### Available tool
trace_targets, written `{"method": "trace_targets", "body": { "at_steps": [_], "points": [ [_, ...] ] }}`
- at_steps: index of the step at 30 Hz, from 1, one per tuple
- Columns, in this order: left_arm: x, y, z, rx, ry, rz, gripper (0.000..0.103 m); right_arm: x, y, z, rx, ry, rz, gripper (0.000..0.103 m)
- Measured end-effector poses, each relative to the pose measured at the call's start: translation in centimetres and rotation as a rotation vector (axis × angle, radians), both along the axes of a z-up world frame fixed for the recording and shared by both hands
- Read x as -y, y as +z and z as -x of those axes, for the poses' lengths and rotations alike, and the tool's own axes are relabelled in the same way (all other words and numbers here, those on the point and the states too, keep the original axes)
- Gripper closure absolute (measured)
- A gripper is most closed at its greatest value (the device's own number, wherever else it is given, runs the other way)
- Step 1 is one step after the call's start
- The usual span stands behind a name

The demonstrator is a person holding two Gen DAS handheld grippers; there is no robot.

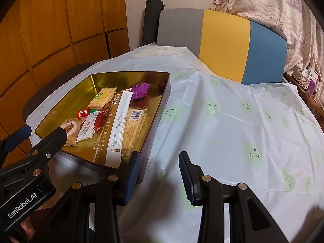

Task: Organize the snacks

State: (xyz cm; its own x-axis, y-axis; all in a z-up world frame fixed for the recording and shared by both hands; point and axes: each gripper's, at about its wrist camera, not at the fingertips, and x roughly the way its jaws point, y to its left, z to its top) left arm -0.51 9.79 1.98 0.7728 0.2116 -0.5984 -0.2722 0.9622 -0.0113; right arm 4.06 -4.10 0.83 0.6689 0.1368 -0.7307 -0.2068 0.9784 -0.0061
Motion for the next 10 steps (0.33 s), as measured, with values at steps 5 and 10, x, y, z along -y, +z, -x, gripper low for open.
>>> {"method": "trace_targets", "body": {
  "at_steps": [5,10],
  "points": [
    [0.17,-0.03,0.13,0.012,-0.008,-0.008,0.015,0.10,-0.17,0.09,-0.001,0.001,0.002,0.063],
    [0.21,-0.02,0.20,0.024,-0.018,-0.002,0.016,0.40,-0.38,0.10,-0.006,-0.005,-0.001,0.063]
  ]
}}
